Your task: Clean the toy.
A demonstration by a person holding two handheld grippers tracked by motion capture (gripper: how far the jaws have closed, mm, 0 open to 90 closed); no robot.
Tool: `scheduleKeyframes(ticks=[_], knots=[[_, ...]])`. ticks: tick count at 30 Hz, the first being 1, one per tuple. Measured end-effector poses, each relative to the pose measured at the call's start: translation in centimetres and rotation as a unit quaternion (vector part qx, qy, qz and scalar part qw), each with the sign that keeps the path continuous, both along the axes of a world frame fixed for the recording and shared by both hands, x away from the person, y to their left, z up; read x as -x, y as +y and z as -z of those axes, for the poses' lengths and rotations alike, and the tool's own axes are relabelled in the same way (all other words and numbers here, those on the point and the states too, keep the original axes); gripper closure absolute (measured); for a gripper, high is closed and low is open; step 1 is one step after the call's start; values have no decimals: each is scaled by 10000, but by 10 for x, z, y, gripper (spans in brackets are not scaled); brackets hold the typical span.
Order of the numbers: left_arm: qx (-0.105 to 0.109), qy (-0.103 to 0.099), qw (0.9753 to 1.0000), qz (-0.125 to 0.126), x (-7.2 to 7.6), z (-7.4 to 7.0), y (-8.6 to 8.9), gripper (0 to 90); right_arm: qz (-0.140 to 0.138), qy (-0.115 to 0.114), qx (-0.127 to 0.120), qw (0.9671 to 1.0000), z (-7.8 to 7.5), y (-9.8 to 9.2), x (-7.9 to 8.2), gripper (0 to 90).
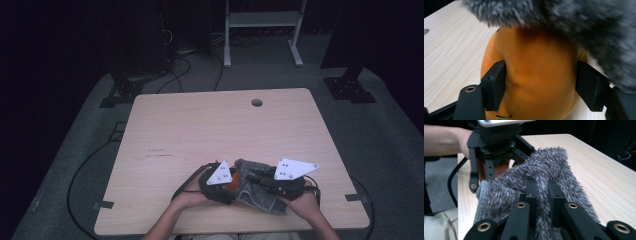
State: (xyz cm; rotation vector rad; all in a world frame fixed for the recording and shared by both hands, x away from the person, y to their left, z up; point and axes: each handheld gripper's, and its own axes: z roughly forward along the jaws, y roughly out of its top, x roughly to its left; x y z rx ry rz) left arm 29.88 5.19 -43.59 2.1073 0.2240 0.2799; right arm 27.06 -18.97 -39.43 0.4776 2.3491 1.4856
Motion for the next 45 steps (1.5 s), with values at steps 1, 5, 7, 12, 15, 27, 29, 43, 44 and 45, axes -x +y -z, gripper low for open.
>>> scheduleKeyframes(ticks=[1,5,7,12,15,27,29,43,44,45], knots=[[39,11,10000,-4,-1,0,1,320,48,86,-106,9999,1,-5,-4,808],[60,13,10000,19,-1,1,0,323,474,248,-265,9982,11,-31,-17,807],[79,34,10000,35,-2,1,1,322,747,344,-191,9964,16,-43,-20,808],[121,122,9998,-25,-5,2,5,319,864,482,-240,9948,20,-53,-20,807],[256,247,9993,-128,-9,2,8,319,483,372,-647,9960,8,-49,-12,807],[541,522,9966,-346,-17,5,17,319,690,540,-562,9946,18,-52,-18,807],[540,515,9966,-343,-16,5,16,319,429,429,-767,9952,10,-44,-14,807],[1086,482,9922,-374,-13,-19,20,381,680,450,-873,9928,10,-48,-17,806],[1094,424,9923,-384,-11,-24,22,383,679,399,-881,9930,9,-45,-16,807],[1085,370,9926,-393,-9,-28,24,383,694,409,-899,9927,9,-44,-17,807]])
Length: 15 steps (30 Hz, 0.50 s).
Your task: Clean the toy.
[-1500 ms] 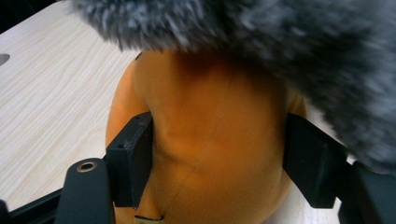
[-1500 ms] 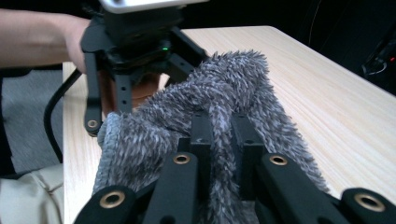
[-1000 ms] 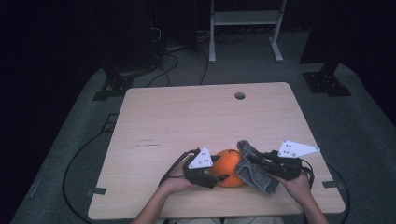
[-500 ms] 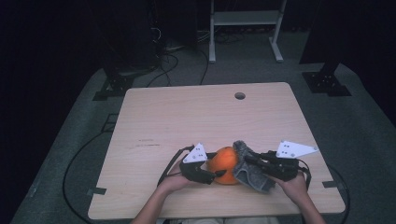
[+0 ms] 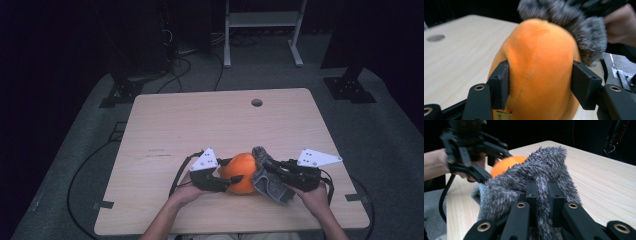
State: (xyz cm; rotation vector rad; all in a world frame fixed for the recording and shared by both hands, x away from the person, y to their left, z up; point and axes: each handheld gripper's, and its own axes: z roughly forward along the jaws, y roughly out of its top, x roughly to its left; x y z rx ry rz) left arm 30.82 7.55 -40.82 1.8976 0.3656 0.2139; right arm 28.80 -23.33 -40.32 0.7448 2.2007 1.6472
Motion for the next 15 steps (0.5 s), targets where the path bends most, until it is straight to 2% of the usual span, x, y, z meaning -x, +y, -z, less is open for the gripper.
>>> scheduleKeyframes(ticks=[2,3,5,6,8,10,12,15], knots=[[-86,-67,9999,-40,2,-5,2,386,-1,120,8,9999,5,2,-4,807],[-199,-96,9997,-77,2,-4,2,387,4,185,40,9998,8,4,-6,807],[-477,-90,9987,-142,0,1,0,389,49,295,238,9993,15,9,-9,807],[-535,-86,9984,-159,0,4,-2,391,87,315,352,9988,17,11,-9,806],[-520,-80,9985,-178,0,5,-4,393,131,250,338,9990,14,12,-7,807],[-581,-151,9980,-196,2,5,-10,389,71,80,155,9998,4,14,-1,806],[-678,-239,9974,-83,6,7,-17,375,-21,-20,29,10000,-3,18,3,806],[-684,-388,9969,36,8,6,-18,293,-76,-14,275,9996,0,24,2,806]])
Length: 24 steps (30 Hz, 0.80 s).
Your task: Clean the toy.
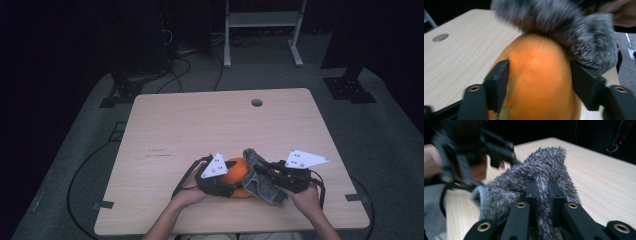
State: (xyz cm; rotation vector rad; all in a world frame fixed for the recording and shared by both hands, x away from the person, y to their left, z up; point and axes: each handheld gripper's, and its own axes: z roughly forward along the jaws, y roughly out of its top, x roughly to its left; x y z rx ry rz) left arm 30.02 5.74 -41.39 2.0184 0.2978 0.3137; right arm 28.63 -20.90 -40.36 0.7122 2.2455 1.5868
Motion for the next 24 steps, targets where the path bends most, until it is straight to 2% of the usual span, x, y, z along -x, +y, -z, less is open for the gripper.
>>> scheduleKeyframes(ticks=[2,5,8,11,14,16,19,22,23,24], knots=[[112,50,9999,-78,-3,-1,5,208,-24,155,-48,9999,6,-3,-3,806],[93,249,9993,-250,-11,3,9,123,-10,170,27,9999,8,-6,-3,806],[-12,423,9990,-105,-13,10,6,141,13,249,67,9997,12,-10,-6,806],[-76,345,9993,132,-10,10,6,208,93,370,86,9992,18,-17,-10,806],[-153,228,9992,275,-7,12,4,225,176,473,143,9986,23,-24,-14,805],[-229,63,9994,248,-5,14,2,263,275,493,236,9981,25,-27,-15,805],[-282,-2,9995,127,-4,16,-1,312,337,395,309,9982,19,-29,-11,806],[-259,-8,9996,95,-3,17,-4,325,43,174,83,9998,4,-20,-1,806],[-274,-10,9996,106,-3,17,-5,328,-112,104,43,9999,0,-14,2,806],[-274,-2,9996,109,-2,18,-6,330,-225,38,103,9997,-2,-7,4,805]])
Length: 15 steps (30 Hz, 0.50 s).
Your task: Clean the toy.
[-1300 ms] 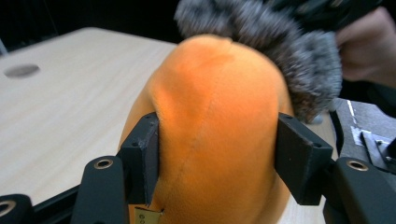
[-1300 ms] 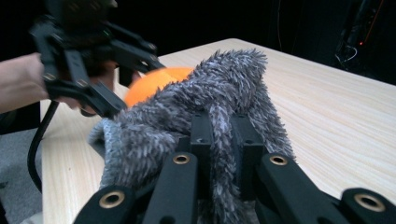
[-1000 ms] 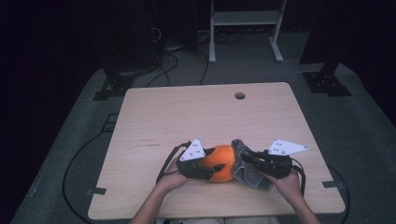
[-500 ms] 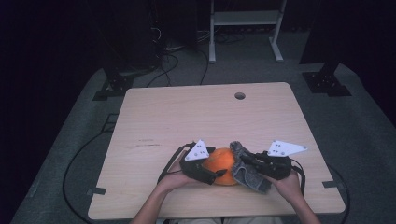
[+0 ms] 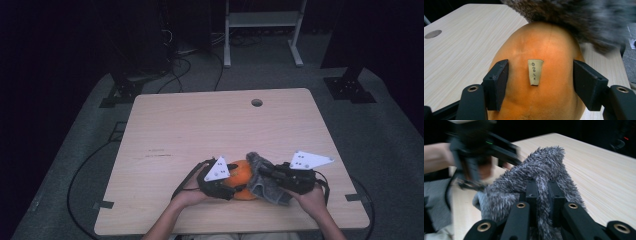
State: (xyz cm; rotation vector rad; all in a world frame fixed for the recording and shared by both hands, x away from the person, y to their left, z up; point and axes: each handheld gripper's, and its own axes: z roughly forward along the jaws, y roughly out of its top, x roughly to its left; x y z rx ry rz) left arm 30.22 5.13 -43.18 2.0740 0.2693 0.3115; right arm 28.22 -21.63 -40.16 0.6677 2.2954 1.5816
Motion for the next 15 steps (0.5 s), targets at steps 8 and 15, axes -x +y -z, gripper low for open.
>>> scheduleKeyframes(ticks=[8,15], knots=[[67,104,9999,101,-1,0,2,323,242,184,312,9991,14,-8,-11,806],[93,129,9998,155,-1,-2,5,277,289,187,375,9987,15,-14,-8,805]])
